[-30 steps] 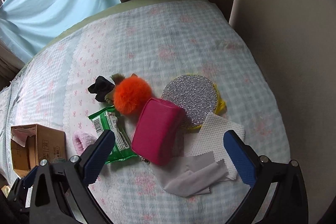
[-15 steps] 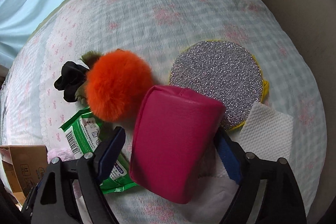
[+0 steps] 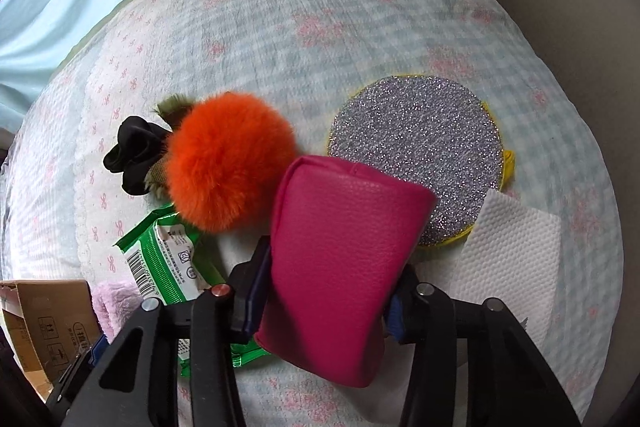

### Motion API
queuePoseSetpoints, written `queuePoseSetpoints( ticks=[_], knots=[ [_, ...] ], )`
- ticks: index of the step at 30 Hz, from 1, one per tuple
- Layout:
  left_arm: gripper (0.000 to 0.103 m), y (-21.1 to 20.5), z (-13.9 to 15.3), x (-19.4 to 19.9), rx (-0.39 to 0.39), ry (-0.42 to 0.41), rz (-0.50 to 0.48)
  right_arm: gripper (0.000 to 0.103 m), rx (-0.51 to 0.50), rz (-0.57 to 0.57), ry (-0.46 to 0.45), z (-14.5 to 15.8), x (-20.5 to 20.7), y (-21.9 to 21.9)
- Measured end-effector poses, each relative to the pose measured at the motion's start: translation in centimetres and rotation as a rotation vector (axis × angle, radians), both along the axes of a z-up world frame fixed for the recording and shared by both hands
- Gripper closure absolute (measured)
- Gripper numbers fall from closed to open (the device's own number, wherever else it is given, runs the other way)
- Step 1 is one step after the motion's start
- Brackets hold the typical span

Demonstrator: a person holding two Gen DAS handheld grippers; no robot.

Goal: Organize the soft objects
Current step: 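Carry the hair tie and pouch into the box and open both grippers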

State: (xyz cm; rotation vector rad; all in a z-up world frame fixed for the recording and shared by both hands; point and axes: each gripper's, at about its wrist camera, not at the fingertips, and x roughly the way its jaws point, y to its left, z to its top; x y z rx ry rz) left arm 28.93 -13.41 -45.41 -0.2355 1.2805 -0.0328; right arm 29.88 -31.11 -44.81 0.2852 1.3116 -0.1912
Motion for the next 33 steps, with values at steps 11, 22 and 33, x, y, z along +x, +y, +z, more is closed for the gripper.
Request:
queuePoseSetpoints(
  ticks=[11,22,33],
  knots=[
    [0.076,0.6,5.5,-1.8,-0.009,-0.084,0.005,0.066,0.026,-0.016,-0.073,4.3,-2.4,-0.2],
    [0.076,2.5,17.7,-5.8,-0.016,-0.255,0.015,0.066,0.023,0.037,-0.197,15.0,-6.3,0.8],
    [0.076,12.2,28.0,-10.2,0.011,-0.337,0.073,0.066,0.036,0.274,-0.276,25.4,-9.1,9.8]
  ],
)
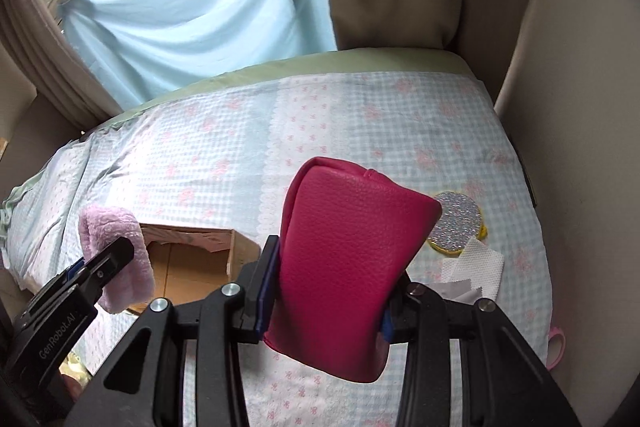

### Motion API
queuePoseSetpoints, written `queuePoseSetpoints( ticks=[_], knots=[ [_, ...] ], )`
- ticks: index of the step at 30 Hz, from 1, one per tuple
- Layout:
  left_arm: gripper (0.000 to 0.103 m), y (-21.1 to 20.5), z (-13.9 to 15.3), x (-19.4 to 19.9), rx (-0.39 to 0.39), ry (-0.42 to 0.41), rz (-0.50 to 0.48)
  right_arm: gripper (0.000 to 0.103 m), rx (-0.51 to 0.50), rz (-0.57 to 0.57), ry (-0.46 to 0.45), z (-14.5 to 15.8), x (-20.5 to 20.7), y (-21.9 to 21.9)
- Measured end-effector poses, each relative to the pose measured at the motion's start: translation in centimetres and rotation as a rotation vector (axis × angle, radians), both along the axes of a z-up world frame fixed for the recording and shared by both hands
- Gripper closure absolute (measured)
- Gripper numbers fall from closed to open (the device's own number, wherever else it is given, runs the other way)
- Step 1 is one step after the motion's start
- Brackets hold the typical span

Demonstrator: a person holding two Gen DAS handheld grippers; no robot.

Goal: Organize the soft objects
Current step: 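Carry the hair tie and pouch into the box and open both grippers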

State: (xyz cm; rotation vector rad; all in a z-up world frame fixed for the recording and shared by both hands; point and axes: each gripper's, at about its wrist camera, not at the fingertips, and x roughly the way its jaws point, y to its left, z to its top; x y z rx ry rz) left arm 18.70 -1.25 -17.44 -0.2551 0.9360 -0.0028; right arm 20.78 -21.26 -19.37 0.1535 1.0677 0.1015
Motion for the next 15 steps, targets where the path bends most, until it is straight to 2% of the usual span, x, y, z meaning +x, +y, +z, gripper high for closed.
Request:
queuePoseSetpoints(
  ticks=[7,15],
  knots=[
    [0.076,9.1,-0.7,-1.6,0.015,0.047,0.053,0.066,0.037,0.121,-0.011,1.2,-0.8,9.1],
    [0.076,18.9,-4.3,-1.2,0.008,0.152,0.002,0.066,0.034,0.19,0.059,-1.9,-0.8,20.1]
  ],
)
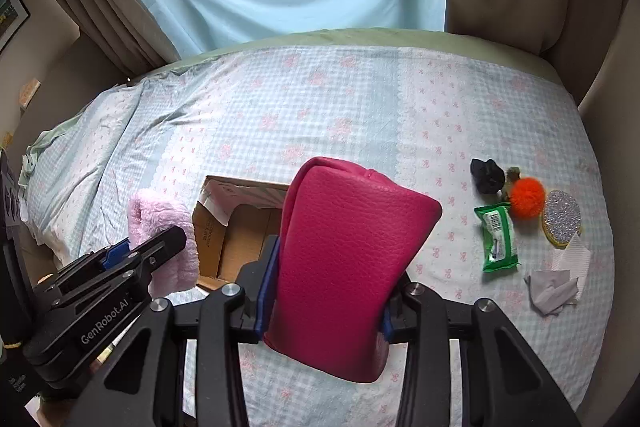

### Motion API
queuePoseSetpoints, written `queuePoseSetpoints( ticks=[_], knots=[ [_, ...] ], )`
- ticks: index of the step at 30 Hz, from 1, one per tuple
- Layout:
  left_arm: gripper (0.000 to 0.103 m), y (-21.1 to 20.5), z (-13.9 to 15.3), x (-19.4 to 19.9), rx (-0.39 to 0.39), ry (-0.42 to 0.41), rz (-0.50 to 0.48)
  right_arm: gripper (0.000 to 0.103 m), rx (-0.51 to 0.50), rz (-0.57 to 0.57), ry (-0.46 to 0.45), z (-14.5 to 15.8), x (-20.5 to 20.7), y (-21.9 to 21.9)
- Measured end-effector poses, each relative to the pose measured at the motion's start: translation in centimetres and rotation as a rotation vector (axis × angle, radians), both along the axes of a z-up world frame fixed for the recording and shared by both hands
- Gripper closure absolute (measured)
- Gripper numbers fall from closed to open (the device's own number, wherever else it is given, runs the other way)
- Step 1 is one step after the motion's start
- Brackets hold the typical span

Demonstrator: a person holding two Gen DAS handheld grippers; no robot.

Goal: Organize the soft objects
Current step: 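Carry the hair tie and pouch into the box and open both grippers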

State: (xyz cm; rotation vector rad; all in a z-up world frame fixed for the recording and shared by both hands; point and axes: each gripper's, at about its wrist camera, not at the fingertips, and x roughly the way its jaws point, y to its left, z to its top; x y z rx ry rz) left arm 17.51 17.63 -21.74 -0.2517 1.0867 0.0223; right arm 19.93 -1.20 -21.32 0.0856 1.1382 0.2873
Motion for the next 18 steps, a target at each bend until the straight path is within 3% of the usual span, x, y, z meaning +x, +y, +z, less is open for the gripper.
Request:
queuePoseSetpoints(
  ticks=[8,18],
  knots=[
    [0.076,5.5,-5.7,3.2,0.023,0.115,-0.087,0.066,-0.05,0.02,0.082,-5.7,1.0,7.3],
    [0.076,5.4,-13.8,7.2,0.012,0.239,-0.157,0.066,-0.116,0.092,0.175,-13.3,2.9,10.3]
  ],
)
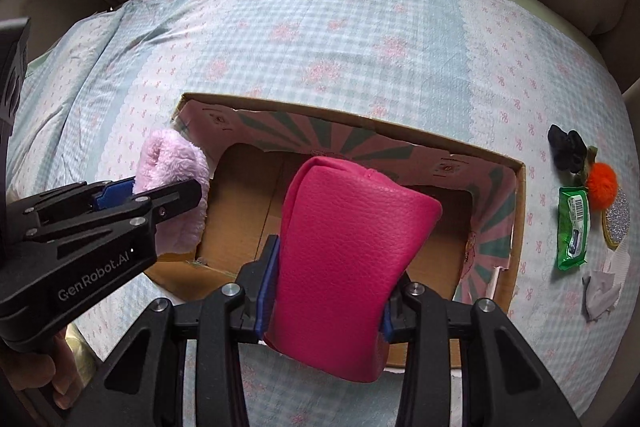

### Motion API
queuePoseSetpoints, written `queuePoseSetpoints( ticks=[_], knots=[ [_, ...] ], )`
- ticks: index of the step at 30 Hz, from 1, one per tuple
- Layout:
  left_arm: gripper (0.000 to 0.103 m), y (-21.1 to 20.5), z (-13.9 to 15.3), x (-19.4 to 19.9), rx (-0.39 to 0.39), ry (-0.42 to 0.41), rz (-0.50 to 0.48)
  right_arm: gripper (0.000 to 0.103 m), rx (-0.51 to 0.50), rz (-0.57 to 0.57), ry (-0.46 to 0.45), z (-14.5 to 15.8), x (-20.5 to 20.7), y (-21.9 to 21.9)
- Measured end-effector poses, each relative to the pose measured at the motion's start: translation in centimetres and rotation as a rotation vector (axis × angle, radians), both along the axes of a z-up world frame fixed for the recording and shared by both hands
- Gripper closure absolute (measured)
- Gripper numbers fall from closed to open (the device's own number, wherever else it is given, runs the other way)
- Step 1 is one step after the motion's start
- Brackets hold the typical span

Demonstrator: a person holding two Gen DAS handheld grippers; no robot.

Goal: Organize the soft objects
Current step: 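Carry the hair tie and pouch into the box and open both grippers, then lift both grippers out of the box and move toward the remaining items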

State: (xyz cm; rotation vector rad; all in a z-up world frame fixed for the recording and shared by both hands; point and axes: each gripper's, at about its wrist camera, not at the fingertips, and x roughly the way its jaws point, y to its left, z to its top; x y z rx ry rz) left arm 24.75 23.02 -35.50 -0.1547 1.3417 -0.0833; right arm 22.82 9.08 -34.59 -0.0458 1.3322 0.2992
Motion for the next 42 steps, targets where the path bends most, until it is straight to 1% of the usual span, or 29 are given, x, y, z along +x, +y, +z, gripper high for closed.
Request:
queuePoseSetpoints(
  ticks=[5,10,12,13,14,16,17,18,19,20,23,26,32,37,42],
  knots=[
    [0.076,-0.9,-3.1,1.4,0.0,0.049,-0.041,0.066,-0.045,0.041,0.029,-3.3,0.6,-0.2],
    [0.076,-1.5,-4.8,2.4,0.008,0.088,-0.083,0.066,-0.055,0.051,0.056,-5.1,1.0,-0.7],
    [0.076,-1.6,-5.2,2.9,-0.006,0.104,-0.093,0.066,-0.051,0.063,0.06,-5.5,1.1,-0.6],
    [0.076,-1.7,-5.5,3.2,-0.028,0.121,-0.1,0.066,-0.046,0.071,0.063,-5.7,1.2,-0.6],
    [0.072,-1.8,-5.8,3.5,-0.044,0.137,-0.104,0.065,-0.045,0.078,0.069,-5.9,1.3,-0.6],
    [0.04,-2.2,-6.1,3.8,-0.05,0.15,-0.114,0.058,-0.04,0.101,0.071,-6.3,1.4,-0.4],
    [0.005,-2.4,-6.0,4.0,-0.037,0.142,-0.116,0.042,-0.036,0.109,0.08,-6.6,1.4,-0.4],
    [0.0,-2.5,-5.7,4.0,-0.032,0.116,-0.116,0.012,-0.03,0.116,0.098,-6.9,1.3,-0.4],
    [0.0,-2.6,-5.4,4.1,-0.035,0.103,-0.119,0.0,-0.025,0.124,0.111,-7.2,1.1,-0.4],
    [0.0,-2.7,-5.3,4.3,-0.035,0.104,-0.121,0.0,-0.015,0.131,0.115,-7.4,0.9,-0.5],
    [0.0,-2.9,-5.1,4.5,-0.025,0.1,-0.128,0.0,0.0,0.133,0.088,-7.3,0.1,-0.8],
    [0.0,-3.1,-4.9,4.2,-0.02,0.1,-0.127,0.0,0.005,0.12,0.09,-7.1,-0.2,-1.0],
    [0.0,-3.4,-3.5,3.4,-0.012,0.075,-0.127,0.0,0.003,0.106,0.073,-6.0,-0.4,-1.2],
    [0.0,-3.3,-0.8,2.4,-0.005,0.027,-0.121,0.0,-0.01,0.112,0.045,-4.0,-1.0,-0.7],
    [0.0,-2.9,3.8,0.4,0.011,-0.051,-0.111,0.0,-0.006,0.106,-0.018,0.2,-2.9,-0.7]
  ],
)
